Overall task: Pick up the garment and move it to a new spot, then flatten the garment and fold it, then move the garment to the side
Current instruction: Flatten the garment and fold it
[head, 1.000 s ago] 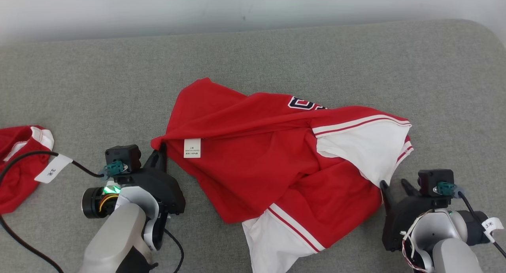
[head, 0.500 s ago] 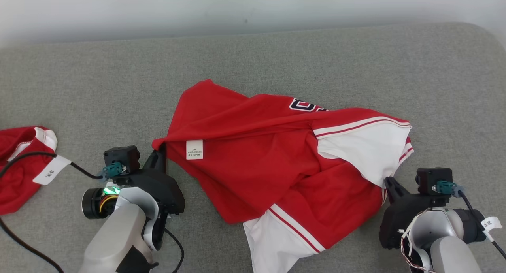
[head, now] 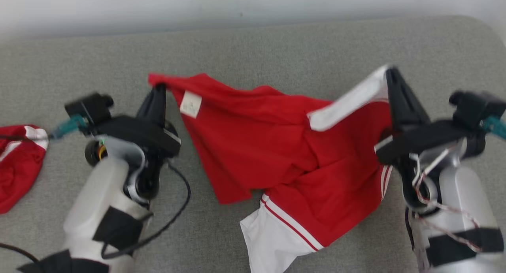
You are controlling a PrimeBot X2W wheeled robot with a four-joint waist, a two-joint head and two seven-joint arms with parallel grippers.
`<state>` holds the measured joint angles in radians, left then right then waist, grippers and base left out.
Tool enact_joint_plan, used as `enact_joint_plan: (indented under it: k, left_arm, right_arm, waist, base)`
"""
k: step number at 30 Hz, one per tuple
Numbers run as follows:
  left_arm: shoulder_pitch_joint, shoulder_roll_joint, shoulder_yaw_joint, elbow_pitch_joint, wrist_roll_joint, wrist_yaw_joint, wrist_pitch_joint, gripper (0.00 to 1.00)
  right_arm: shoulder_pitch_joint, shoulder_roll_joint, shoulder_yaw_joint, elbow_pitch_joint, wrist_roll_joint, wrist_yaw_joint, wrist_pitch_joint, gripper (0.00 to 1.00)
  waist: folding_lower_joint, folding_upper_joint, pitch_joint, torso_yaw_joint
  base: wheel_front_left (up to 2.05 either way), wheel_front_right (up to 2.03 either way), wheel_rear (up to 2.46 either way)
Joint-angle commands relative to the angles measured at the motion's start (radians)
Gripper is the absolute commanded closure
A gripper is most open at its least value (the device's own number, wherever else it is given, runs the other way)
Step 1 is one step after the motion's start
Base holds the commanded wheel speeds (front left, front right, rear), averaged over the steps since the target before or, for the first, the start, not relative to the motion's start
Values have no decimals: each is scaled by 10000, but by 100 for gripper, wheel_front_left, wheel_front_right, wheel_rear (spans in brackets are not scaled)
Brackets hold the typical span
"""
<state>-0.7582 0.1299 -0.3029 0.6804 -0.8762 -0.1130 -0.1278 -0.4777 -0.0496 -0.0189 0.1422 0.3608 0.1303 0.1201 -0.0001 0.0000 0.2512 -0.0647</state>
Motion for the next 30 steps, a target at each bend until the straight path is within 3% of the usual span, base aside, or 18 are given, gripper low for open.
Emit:
enact_joint_plan:
  k: [1,7,10,13,18,24,30]
  left_arm:
    - [-356,92,139,-385,-288,-10,313,100]
    - [-1686,735,561,-1674,-790,312,1680,100]
    - [-2830,1200,1244,-2573,-1229,862,2319,100]
    - [-3684,1768,1689,-3214,-1282,1295,2645,100]
    - [-5083,2282,2453,-4000,-1412,1613,2405,100]
    - [-6250,2198,2678,-4716,-943,1155,1127,100]
    - [-6692,2124,2610,-5364,-261,510,-344,100]
  right_arm:
    - [-607,-14,135,71,96,11,-66,100]
    - [-3241,-33,627,845,313,11,-95,100]
    - [-5039,-107,675,1461,201,13,-143,100]
    - [-6601,-218,572,2271,-66,13,-584,100]
    - [-8948,-232,-211,3439,-586,13,-1963,100]
    - [-11177,-236,-1329,3970,-1359,13,-3682,100]
    - [-12244,-157,-2251,2110,-1165,11,-3844,100]
  waist:
    - [1,0,641,-120]
    - [1,0,1935,-251]
    - [1,0,2870,-290]
    - [1,0,3493,-298]
    - [1,0,3963,-233]
    - [1,0,4015,-58]
    - [1,0,4021,102]
  base:
    - [0,0,0]
    - [0,0,0]
    - [0,0,0]
    - [0,0,0]
    - [0,0,0]
    - [0,0,0]
    - [0,0,0]
